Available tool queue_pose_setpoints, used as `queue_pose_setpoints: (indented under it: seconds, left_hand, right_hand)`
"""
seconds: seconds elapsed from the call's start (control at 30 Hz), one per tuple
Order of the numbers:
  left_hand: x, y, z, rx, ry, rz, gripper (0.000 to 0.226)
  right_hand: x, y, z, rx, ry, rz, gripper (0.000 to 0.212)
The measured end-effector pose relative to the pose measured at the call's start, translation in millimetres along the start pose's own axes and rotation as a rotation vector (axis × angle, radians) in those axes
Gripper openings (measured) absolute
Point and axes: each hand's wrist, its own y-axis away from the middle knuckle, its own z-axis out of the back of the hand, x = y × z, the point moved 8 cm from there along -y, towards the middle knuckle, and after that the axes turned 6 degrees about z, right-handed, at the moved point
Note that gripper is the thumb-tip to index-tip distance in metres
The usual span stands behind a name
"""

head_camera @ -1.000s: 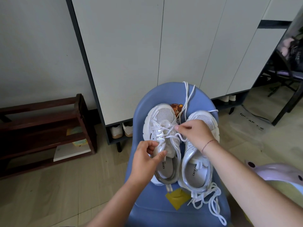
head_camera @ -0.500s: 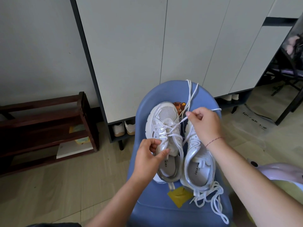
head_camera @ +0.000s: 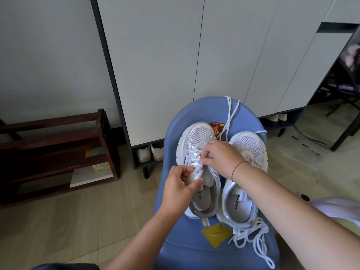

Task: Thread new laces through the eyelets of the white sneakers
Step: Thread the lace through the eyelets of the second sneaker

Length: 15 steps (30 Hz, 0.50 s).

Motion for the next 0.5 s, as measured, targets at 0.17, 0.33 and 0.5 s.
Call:
queue_pose_setpoints:
  seconds: [0.17, 0.33, 0.5]
  left_hand:
    - [-2, 0, -1, 0.008, -0.003, -0.007, 0.028]
    - [-1, -1, -2, 0.009, 0.001, -0.010, 0.027]
    - [0, -1, -2, 0.020, -0.003, -0.011, 0.027]
  right_hand:
    - [6, 1, -4, 0.030, 0.083, 0.060, 0.015]
    - [-10, 2, 18, -0.140, 0.017, 0.065, 0.012]
    - [-40, 17, 20, -0.369, -0.136, -0.127, 0.011]
